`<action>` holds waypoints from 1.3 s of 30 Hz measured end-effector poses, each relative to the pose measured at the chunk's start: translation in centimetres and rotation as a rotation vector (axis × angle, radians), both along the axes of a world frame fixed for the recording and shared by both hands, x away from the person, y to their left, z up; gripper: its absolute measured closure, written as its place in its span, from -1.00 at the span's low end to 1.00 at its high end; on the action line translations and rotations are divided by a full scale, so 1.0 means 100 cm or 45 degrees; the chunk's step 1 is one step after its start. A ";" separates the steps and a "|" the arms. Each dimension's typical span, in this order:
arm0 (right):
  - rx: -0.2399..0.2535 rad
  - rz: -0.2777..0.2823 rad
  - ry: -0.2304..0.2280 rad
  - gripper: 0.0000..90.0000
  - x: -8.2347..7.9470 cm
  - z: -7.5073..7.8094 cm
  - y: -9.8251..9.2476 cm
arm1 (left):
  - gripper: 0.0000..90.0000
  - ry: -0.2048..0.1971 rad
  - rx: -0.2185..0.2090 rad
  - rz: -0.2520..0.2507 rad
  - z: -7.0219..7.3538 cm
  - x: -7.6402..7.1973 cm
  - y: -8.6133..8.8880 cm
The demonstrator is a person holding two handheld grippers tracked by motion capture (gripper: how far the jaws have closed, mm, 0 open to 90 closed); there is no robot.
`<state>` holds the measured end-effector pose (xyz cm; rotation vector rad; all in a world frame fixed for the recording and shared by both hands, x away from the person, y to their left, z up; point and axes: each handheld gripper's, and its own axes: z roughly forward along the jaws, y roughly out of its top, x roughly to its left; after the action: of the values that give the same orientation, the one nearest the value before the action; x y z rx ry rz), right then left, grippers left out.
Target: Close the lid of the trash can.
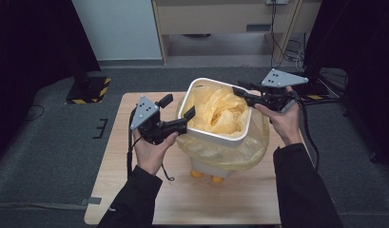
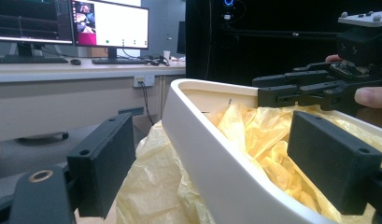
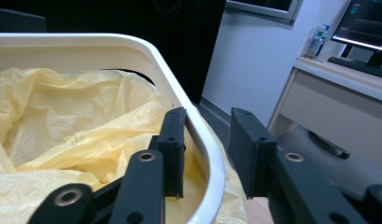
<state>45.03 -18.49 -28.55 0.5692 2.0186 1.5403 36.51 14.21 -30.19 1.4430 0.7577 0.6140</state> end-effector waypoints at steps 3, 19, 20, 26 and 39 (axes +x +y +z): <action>0.022 -0.014 -0.014 0.37 -0.002 -0.001 -0.001 | -0.68 0.008 0.005 0.001 0.000 0.000 -0.001; 0.224 -0.203 -0.137 0.21 -0.013 -0.006 -0.005 | -0.67 0.015 0.003 0.026 -0.001 0.002 0.001; 0.209 -0.211 -0.139 0.27 -0.013 -0.006 -0.003 | -0.67 0.015 0.006 0.031 -0.001 0.003 0.001; 0.123 -0.216 -0.100 0.39 -0.011 -0.011 0.005 | -0.62 0.020 0.016 0.050 -0.006 0.004 0.004; 0.180 -0.249 -0.084 0.39 -0.014 -0.019 0.000 | -0.60 0.031 -0.026 0.044 -0.022 0.006 0.000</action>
<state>43.61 -18.46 -30.45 0.7382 1.7584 1.5686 37.08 14.22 -32.40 1.4232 0.8074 0.6142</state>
